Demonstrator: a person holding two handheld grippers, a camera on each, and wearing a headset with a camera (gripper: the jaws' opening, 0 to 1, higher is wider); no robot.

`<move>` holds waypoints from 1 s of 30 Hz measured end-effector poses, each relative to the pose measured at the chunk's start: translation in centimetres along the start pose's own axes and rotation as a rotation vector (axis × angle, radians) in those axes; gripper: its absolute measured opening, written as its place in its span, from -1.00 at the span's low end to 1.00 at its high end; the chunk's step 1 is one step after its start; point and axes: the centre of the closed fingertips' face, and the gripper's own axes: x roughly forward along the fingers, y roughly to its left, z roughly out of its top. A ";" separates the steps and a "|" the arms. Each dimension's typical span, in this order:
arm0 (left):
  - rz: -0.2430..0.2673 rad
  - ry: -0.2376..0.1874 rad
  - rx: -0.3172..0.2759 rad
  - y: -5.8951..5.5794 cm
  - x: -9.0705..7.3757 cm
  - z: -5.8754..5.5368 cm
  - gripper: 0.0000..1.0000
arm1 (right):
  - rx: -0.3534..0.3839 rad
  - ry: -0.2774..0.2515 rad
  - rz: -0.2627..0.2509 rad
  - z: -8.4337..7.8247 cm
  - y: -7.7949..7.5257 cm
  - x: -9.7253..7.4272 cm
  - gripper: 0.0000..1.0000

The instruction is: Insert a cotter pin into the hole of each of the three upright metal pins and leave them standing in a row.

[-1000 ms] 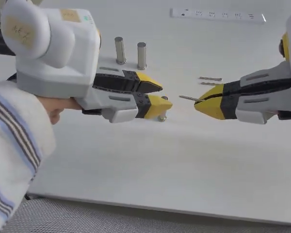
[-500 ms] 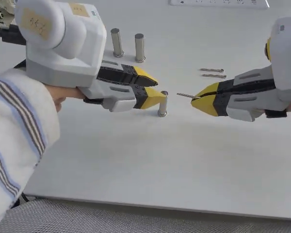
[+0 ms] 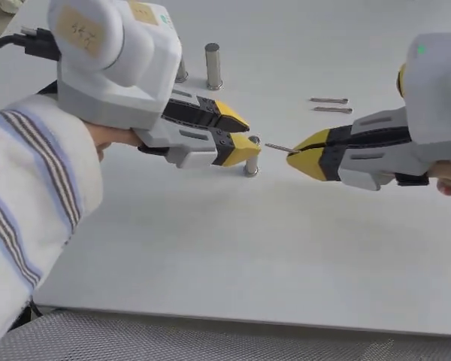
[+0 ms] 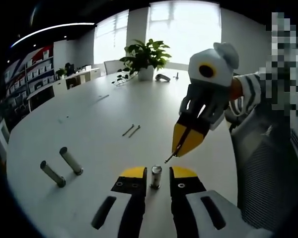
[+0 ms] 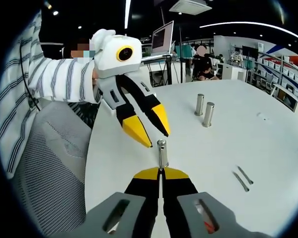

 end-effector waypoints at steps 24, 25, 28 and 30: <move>-0.038 0.014 -0.030 -0.5 0.7 -0.2 -0.89 | -0.003 0.018 -0.001 0.0 0.2 1.0 -1.00; -0.036 0.013 -0.033 -0.5 0.7 -0.2 -0.89 | -0.008 0.020 -0.001 0.0 0.3 1.2 -1.00; -0.037 0.013 -0.044 -0.5 0.6 -0.2 -0.89 | -0.018 0.021 0.003 0.1 0.2 1.3 -1.00; -0.036 0.013 -0.043 -0.5 0.5 -0.2 -0.90 | -0.021 0.019 0.008 0.3 0.2 1.5 -1.00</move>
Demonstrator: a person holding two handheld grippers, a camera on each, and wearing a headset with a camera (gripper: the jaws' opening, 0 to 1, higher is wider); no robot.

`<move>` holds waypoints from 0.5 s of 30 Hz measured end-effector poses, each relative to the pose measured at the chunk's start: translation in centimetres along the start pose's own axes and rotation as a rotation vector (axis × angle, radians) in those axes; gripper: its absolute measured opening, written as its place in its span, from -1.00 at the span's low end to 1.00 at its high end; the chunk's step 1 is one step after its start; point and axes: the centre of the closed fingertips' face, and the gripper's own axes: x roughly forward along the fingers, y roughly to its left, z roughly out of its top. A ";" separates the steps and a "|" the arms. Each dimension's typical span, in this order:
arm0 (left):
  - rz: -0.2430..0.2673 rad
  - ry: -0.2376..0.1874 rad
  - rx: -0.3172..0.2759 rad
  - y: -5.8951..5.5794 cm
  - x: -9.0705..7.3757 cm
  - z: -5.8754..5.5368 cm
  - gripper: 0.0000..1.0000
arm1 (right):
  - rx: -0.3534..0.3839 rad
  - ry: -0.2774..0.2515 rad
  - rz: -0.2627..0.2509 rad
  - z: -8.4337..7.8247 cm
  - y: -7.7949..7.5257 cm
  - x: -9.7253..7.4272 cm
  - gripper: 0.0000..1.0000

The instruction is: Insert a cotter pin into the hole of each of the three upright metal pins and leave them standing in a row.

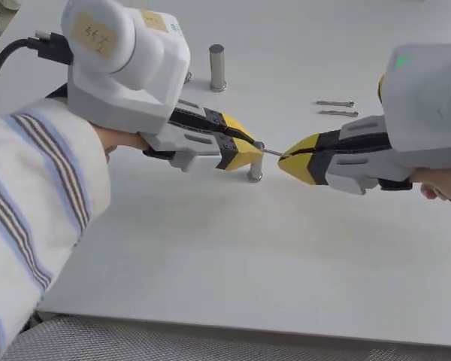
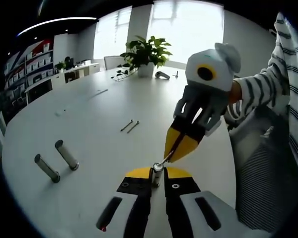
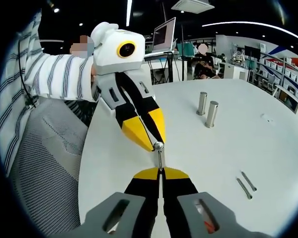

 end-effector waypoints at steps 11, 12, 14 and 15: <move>0.006 0.003 -0.003 -0.1 -0.3 -0.1 -0.90 | -0.037 0.005 0.001 0.6 -0.3 0.7 -1.00; 0.006 0.003 -0.002 -0.1 -0.3 -0.2 -0.90 | -0.039 0.007 0.001 0.5 -0.3 0.7 -1.00; 0.009 0.005 0.001 -0.1 -0.3 -0.2 -0.90 | -0.046 0.013 0.004 0.5 -0.3 0.7 -1.00; 0.010 0.005 0.002 -0.2 -0.3 -0.1 -0.90 | -0.051 0.012 0.005 0.6 -0.3 0.8 -1.00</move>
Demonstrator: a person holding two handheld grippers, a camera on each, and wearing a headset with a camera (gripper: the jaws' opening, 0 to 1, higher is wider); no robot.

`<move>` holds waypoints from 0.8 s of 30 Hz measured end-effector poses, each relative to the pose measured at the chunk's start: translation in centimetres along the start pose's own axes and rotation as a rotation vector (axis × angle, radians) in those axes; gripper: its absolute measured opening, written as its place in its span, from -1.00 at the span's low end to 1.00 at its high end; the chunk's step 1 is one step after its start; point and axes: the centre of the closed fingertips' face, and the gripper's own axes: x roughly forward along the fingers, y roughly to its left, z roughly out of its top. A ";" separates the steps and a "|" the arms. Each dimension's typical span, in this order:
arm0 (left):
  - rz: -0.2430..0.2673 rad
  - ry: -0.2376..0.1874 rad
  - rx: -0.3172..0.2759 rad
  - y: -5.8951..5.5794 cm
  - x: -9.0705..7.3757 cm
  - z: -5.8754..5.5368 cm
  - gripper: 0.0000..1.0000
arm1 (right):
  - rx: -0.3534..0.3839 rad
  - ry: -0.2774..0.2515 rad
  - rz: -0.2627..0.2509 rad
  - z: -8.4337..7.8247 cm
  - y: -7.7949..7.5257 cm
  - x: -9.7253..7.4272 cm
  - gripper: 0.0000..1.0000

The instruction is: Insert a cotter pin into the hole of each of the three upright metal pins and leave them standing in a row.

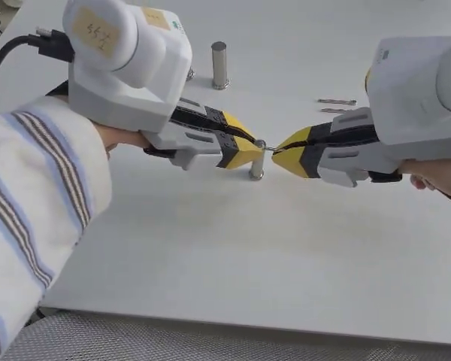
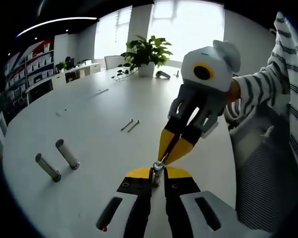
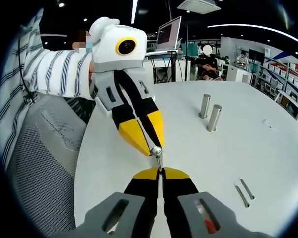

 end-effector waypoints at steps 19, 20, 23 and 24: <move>0.008 0.003 0.004 -0.2 -0.1 -0.1 -1.00 | -0.090 0.005 0.015 0.2 -0.7 0.4 -0.96; 0.008 0.002 0.002 -0.2 -0.1 -0.1 -1.00 | -0.083 0.002 0.020 0.2 -0.7 0.3 -0.96; 0.012 0.001 0.010 0.0 -0.1 -0.1 -1.00 | -0.080 0.002 0.019 0.1 -0.6 0.1 -0.98; 0.011 0.001 0.009 0.0 -0.1 -0.1 -1.00 | -0.081 0.005 0.018 0.0 -0.6 0.0 -1.00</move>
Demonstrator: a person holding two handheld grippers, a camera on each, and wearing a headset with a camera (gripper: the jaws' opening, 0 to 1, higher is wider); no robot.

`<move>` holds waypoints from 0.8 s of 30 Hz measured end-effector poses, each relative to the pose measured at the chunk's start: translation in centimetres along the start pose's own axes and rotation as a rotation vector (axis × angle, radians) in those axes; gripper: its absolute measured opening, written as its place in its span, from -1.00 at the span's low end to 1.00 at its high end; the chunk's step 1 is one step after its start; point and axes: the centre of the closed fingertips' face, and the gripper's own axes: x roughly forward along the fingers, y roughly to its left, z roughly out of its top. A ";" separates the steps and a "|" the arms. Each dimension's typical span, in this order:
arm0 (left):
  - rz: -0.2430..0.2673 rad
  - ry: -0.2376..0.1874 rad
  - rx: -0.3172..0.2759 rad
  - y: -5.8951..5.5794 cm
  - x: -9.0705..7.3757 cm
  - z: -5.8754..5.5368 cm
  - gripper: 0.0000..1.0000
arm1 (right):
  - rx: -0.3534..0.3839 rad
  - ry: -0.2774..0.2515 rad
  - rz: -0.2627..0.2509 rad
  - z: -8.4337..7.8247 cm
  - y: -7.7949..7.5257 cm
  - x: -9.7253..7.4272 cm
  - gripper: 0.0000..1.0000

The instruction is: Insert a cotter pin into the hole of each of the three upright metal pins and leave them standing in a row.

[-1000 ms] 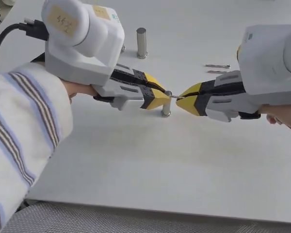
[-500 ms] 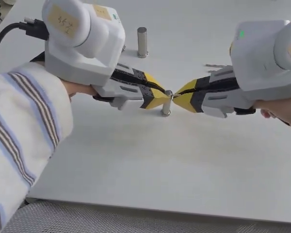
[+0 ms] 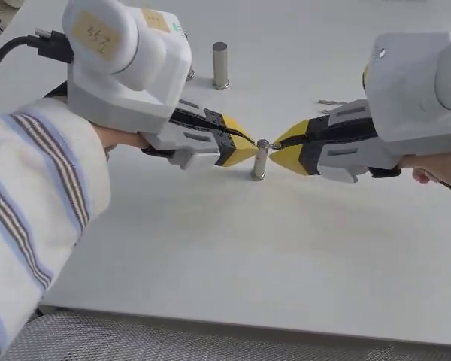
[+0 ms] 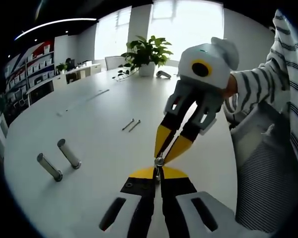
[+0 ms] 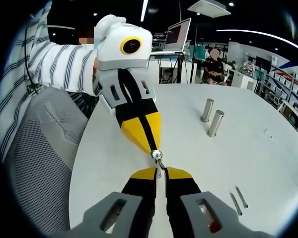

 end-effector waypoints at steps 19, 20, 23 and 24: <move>-0.015 -0.031 0.018 -0.1 0.4 0.8 -0.88 | 0.000 -0.013 0.005 0.4 0.0 -0.3 -1.00; -0.014 -0.031 0.019 -0.1 0.4 0.8 -0.89 | -0.003 -0.011 0.007 0.4 0.1 -0.2 -1.00; -0.014 -0.028 0.026 -0.1 0.4 0.8 -0.90 | -0.011 -0.008 0.006 0.3 0.1 -0.2 -1.00; -0.014 -0.029 0.026 -0.1 0.4 0.7 -0.90 | -0.013 -0.008 0.008 0.3 0.2 -0.2 -1.00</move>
